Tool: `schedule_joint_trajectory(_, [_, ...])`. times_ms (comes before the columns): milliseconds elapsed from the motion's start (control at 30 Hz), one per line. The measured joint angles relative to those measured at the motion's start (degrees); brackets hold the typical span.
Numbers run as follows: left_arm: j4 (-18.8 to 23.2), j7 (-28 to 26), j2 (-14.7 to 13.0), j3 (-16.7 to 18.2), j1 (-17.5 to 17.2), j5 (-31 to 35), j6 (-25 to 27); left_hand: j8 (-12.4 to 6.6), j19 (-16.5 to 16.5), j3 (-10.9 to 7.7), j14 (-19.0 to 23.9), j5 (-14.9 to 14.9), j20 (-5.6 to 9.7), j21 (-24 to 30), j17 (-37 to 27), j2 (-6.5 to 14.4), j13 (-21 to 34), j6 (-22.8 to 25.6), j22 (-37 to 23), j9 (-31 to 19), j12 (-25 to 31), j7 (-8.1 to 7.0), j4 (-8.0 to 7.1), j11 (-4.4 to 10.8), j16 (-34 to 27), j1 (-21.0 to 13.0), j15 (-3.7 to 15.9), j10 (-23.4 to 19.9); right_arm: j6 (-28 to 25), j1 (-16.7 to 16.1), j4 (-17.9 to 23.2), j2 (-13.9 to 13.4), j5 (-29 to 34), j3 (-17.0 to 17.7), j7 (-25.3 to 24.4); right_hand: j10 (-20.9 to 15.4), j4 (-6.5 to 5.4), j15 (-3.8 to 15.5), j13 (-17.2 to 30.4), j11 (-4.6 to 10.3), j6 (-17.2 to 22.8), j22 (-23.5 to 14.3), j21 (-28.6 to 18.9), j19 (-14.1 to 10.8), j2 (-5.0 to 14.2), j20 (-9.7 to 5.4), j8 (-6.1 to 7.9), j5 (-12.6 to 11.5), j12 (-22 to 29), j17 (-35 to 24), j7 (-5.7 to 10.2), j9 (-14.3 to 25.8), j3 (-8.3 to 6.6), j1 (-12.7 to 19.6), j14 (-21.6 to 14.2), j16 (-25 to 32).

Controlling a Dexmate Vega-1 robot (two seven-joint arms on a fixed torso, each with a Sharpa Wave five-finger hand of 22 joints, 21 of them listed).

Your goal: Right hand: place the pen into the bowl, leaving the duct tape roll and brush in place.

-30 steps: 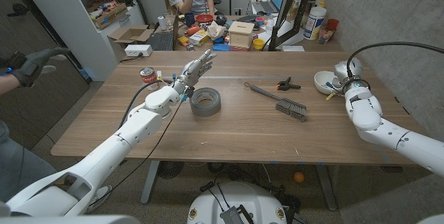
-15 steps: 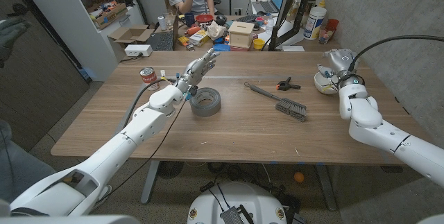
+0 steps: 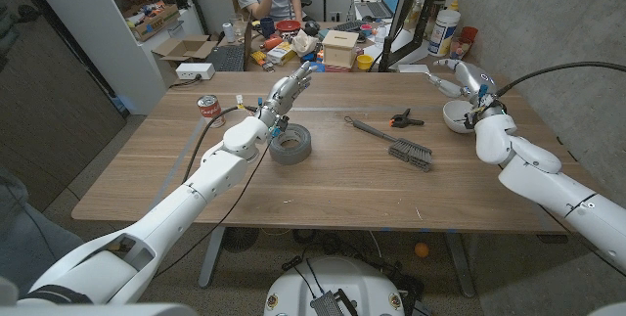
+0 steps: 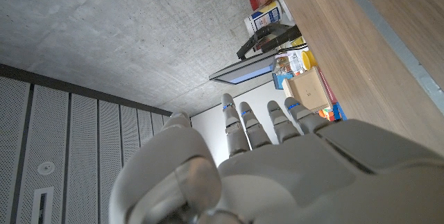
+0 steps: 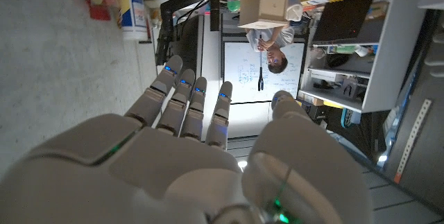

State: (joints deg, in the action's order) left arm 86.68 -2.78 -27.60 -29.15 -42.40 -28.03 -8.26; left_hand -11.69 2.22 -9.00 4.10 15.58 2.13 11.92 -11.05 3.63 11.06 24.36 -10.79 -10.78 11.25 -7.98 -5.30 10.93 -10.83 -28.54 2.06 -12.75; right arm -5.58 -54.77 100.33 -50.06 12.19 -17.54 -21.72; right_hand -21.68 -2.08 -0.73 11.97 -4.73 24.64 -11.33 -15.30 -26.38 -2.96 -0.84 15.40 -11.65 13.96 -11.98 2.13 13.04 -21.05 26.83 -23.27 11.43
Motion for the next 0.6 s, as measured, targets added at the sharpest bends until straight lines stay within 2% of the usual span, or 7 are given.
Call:
schedule_joint_trajectory(67, [1.13, -1.22, 0.37, -0.24, -0.41, 1.13, -0.44, 0.00, 0.00, 0.00, 0.00, 0.00, 0.00, 0.00, 0.00, 0.00, 0.00, 0.00, 0.00, 0.00, 0.00, 0.00, 0.00, 0.00, 0.00, 0.00, 0.00, 0.00, 8.25, 0.90, -2.97, 0.80, -5.75, 0.88, 2.85, 0.31, -0.23, 0.04, -0.23, -0.31, -0.09, 0.00, 0.00, -0.09, 0.20, -0.09, -0.04, 0.00, 0.00, 0.00, -0.09, -0.09, 0.23, -0.20, 0.04, -0.18])
schedule_joint_trajectory(100, [1.61, -1.71, 0.47, -0.29, -0.55, 1.58, -0.59, 0.00, 0.00, 0.00, 0.00, 0.00, 0.00, 0.00, 0.00, 0.00, 0.00, 0.00, 0.00, 0.00, 0.00, 0.00, 0.00, 0.00, 0.00, 0.00, 0.00, 0.00, 8.25, 0.94, -3.12, 0.84, -5.75, 0.91, 2.85, 0.32, -0.28, 0.04, -0.27, -0.31, -0.31, 0.00, 0.00, -0.11, 0.20, -0.07, -0.32, 0.00, 0.00, 0.00, 0.12, -0.24, 0.19, -0.20, 0.04, -0.21])
schedule_joint_trajectory(167, [2.74, -2.69, 0.71, -0.47, -0.87, 2.50, -0.87, 0.00, 0.00, 0.00, 0.00, 0.00, 0.00, 0.00, 0.00, 0.00, 0.00, 0.00, 0.00, 0.00, 0.00, 0.00, 0.00, 0.00, 0.00, 0.00, 0.00, 0.00, 15.66, 2.02, -6.48, 1.68, -11.16, 1.50, 5.54, 0.32, -0.47, -0.02, -0.27, -0.31, -0.81, 0.00, 0.00, -0.41, 0.50, 0.23, -0.37, 0.00, -0.23, 0.00, 0.02, -0.26, 0.00, -0.49, 0.10, -0.21])
schedule_joint_trajectory(300, [4.17, -4.48, 1.04, -0.70, -1.29, 4.10, -0.97, 0.00, 0.00, 0.00, 0.00, 0.00, 0.00, 0.00, 0.00, 0.00, 0.00, 0.00, 0.00, 0.00, 0.00, 0.00, 0.00, 0.00, 0.00, 0.00, 0.00, 0.00, 21.21, 3.19, -9.95, 2.53, -15.42, 1.89, 9.11, 0.09, -0.47, -0.29, -0.27, -0.54, -0.81, 0.00, 0.00, -0.40, 0.50, 0.23, -0.59, 0.00, -0.23, 0.00, 0.02, -0.26, 0.00, -0.49, 0.37, -0.20])
schedule_joint_trajectory(367, [5.83, -6.19, 1.44, -1.02, -1.80, 5.58, -0.90, 0.00, 0.00, 0.00, 0.00, 0.00, 0.00, 0.00, 0.00, 0.00, 0.00, 0.00, 0.00, 0.00, 0.00, 0.00, 0.00, 0.00, 0.00, 0.00, 0.00, 0.00, 26.04, 4.20, -12.78, 3.26, -19.58, 2.05, 12.36, -0.01, -0.47, -0.29, -0.27, -0.64, -0.81, 0.00, 0.00, -0.40, 0.80, 0.23, -0.59, 0.00, -0.23, -0.01, 0.02, -0.26, 0.00, -0.79, 0.37, -0.20])
schedule_joint_trajectory(433, [6.81, -7.20, 1.66, -1.20, -2.11, 6.40, -0.48, 0.00, 0.00, 0.00, 0.00, 0.00, 0.00, 0.00, 0.00, 0.00, 0.00, 0.00, 0.00, 0.00, 0.00, 0.00, 0.00, 0.00, 0.00, 0.00, 0.00, 0.00, 28.33, 4.79, -14.30, 3.62, -21.55, 2.10, 14.05, -0.01, -0.47, -0.29, -0.26, -0.64, -0.81, 0.00, 0.00, -0.40, 0.88, 0.23, -0.59, 0.00, -0.23, -0.01, 0.02, -0.26, 0.00, -0.88, 0.37, -0.20])
schedule_joint_trajectory(600, [6.81, -9.28, 1.66, -1.20, -2.11, 8.16, 1.46, 0.00, 0.00, 0.00, 0.00, 0.00, 0.00, 0.00, 0.00, 0.00, 0.00, 0.00, 0.00, 0.00, 0.00, 0.00, 0.00, 0.00, 0.00, 0.00, 0.00, 0.00, 28.33, 6.11, -17.72, 4.64, -21.55, 2.14, 14.05, 0.21, -0.71, -0.60, -0.26, -0.85, -0.80, 0.00, 0.00, -0.39, 1.04, 0.23, -0.59, 0.00, -0.23, -0.01, 0.02, -0.26, -0.23, -1.04, 0.67, -0.19])
